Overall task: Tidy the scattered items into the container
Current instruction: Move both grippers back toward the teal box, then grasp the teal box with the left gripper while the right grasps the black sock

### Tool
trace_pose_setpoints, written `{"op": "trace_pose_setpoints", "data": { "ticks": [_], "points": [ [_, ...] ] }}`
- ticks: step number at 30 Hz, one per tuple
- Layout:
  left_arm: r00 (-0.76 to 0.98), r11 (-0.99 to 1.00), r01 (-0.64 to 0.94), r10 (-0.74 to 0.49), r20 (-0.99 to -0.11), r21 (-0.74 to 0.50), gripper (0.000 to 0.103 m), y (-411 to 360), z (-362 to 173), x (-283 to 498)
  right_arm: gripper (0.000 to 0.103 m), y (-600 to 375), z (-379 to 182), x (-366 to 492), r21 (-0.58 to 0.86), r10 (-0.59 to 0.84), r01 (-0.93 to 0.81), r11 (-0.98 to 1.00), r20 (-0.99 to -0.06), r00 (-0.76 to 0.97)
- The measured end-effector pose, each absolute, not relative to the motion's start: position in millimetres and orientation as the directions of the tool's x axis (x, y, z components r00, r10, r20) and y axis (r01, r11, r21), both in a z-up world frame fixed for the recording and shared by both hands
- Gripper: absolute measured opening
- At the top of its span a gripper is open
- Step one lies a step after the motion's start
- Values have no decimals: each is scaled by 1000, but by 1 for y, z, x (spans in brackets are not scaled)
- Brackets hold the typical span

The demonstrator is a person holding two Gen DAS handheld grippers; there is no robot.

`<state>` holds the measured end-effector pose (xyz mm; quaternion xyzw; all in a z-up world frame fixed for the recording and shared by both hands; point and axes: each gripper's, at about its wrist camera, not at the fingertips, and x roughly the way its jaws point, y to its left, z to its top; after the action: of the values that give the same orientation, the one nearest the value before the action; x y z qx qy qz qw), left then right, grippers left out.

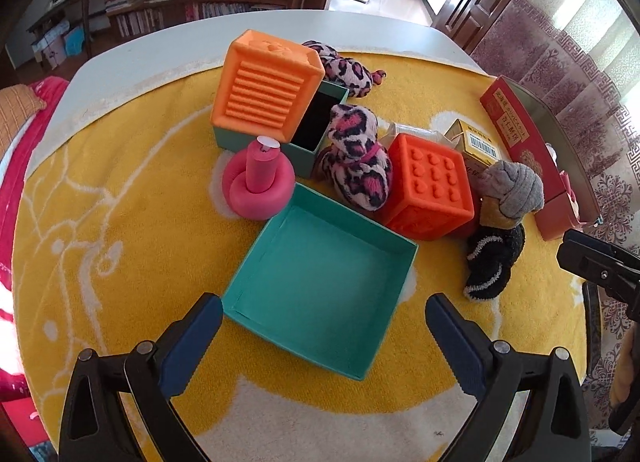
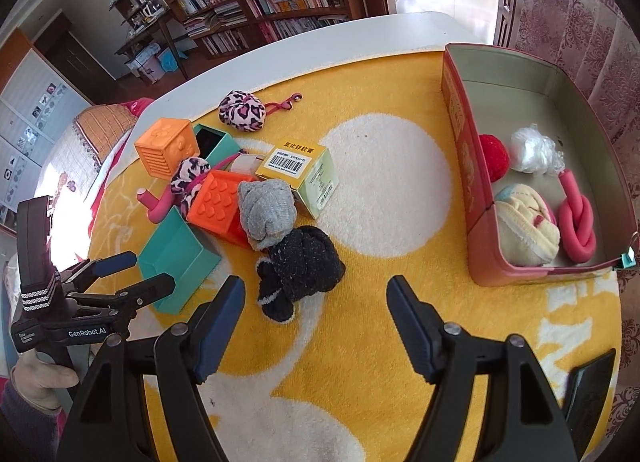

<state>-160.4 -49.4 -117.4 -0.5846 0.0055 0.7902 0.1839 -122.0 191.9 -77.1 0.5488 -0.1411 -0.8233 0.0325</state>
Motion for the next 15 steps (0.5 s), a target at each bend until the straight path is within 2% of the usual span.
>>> {"op": "trace_pose_setpoints", "data": {
  "ticks": [9,15],
  "points": [
    [-176,-863,-443,348,-921,-241,102,-46,-128,-170,77,188,-87,-124,258,-195,-129,-958,-908,-370],
    [-156,-849,-476,339,-928,-230,102,-35,-139,-170,77,186,-92,-129,252,-187,-143,-957,-914,-359]
  ]
}}
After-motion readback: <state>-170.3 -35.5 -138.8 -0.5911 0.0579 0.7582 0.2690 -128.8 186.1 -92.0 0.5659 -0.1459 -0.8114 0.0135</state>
